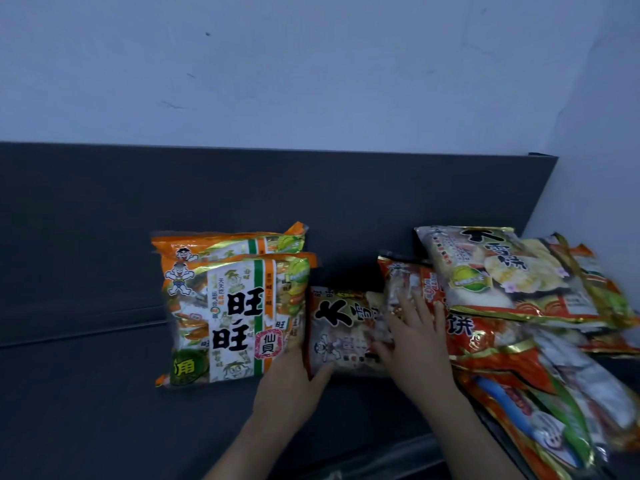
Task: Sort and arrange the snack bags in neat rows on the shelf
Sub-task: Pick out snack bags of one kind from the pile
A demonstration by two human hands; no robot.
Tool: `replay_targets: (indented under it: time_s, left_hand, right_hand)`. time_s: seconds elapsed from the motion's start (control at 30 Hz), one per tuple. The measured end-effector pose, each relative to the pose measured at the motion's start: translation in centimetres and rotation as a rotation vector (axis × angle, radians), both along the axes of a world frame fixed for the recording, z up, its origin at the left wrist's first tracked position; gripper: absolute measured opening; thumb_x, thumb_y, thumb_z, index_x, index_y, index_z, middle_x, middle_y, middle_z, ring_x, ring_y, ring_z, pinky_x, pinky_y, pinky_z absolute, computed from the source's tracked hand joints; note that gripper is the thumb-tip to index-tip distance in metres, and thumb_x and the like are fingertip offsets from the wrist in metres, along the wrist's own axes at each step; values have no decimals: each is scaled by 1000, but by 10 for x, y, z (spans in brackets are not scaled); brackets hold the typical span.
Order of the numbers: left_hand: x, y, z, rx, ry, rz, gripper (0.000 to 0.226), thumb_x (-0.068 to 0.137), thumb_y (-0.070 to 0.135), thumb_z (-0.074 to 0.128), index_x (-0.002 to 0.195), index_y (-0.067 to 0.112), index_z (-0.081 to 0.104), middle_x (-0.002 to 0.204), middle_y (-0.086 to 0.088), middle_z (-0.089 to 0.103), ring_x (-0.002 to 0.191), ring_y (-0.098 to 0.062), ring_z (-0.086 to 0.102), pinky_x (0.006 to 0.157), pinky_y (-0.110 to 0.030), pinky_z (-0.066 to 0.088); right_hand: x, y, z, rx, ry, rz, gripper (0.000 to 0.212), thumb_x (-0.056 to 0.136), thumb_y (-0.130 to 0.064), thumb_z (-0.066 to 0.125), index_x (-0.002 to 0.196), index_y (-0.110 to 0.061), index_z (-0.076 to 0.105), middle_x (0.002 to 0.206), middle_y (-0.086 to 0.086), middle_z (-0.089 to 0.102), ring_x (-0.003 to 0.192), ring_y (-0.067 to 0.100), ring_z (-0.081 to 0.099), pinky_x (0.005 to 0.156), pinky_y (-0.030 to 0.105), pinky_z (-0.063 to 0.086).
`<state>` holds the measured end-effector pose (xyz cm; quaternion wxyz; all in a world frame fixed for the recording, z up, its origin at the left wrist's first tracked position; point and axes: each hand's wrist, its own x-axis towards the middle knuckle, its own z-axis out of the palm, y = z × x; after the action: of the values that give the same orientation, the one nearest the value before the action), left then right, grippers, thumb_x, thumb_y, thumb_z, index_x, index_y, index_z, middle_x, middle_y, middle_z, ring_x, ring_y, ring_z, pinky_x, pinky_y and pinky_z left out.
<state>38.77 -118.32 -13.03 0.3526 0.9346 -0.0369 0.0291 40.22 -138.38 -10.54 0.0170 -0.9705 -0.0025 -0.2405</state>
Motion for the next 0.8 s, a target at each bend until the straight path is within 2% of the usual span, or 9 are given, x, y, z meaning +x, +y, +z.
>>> replay_targets:
  time_s: [0.07, 0.17, 0.27, 0.37, 0.43, 0.5, 0.6, 0.7, 0.8]
  left_hand:
    - [6, -10, -5, 66, 96, 54, 44, 90, 61, 52, 90, 17, 56, 81, 1, 62, 75, -16, 60, 63, -29, 49]
    - [14, -24, -9, 24, 138, 135, 45, 90, 58, 54, 97, 14, 59, 94, -3, 67, 87, -23, 64, 69, -29, 48]
    - [23, -35, -8, -184, 132, 111, 34, 92, 41, 61, 111, 13, 55, 108, -2, 65, 96, -22, 62, 76, -28, 47]
    - [25, -40, 0, -322, 103, 49, 20, 93, 28, 63, 107, 18, 53, 105, 0, 63, 93, -16, 59, 80, -31, 49]
    - [24, -42, 5, -462, 102, 4, 14, 94, 22, 62, 104, 23, 53, 103, 3, 64, 94, -17, 63, 83, -38, 56]
    - [21, -45, 14, -594, 95, -22, 10, 96, 15, 58, 99, 23, 54, 99, -1, 66, 93, -22, 66, 80, -45, 59]
    - [22, -44, 30, -640, -31, -20, 6, 97, 13, 56, 93, 17, 53, 92, -11, 67, 88, -33, 68, 75, -54, 58]
    - [21, -44, 50, -611, -169, 9, 10, 98, 16, 54, 89, 15, 50, 86, -14, 65, 79, -29, 66, 72, -49, 57]
    - [19, -46, 57, -502, -257, 92, 10, 99, 19, 53, 91, 15, 48, 78, -6, 60, 66, -15, 55, 59, -34, 46]
  right_hand:
    - [-2, -9, -1, -57, 23, -42, 45, 66, -44, 81, 104, -20, 75, 133, 16, 58, 134, 41, 42, 112, 52, 10]
    - [-2, -19, -1, -97, 44, -54, 39, 61, -43, 85, 94, -24, 76, 128, 15, 62, 130, 42, 46, 110, 53, 12]
    - [-1, -30, 0, -123, 23, -25, 34, 57, -37, 88, 86, -24, 76, 121, 12, 66, 125, 42, 51, 109, 53, 17]
    - [3, -39, 1, -135, -18, -5, 35, 53, -34, 91, 83, -25, 76, 115, 11, 68, 120, 42, 55, 107, 52, 19]
    - [3, -43, 2, -121, -43, 0, 34, 54, -32, 91, 83, -24, 76, 114, 12, 69, 120, 42, 55, 106, 53, 18]
    - [4, -46, 3, -105, -62, -1, 32, 57, -31, 90, 84, -24, 75, 114, 12, 68, 121, 42, 55, 107, 54, 15]
    - [5, -50, 6, -96, -80, -13, 30, 60, -29, 88, 87, -25, 75, 115, 11, 68, 121, 41, 54, 107, 56, 14]
    - [6, -54, 8, -101, -82, -18, 27, 61, -27, 87, 86, -27, 76, 113, 9, 69, 119, 39, 56, 105, 58, 13]
    - [4, -57, 7, -100, -85, 8, 27, 61, -24, 86, 85, -27, 76, 110, 8, 70, 118, 38, 57, 105, 58, 15]
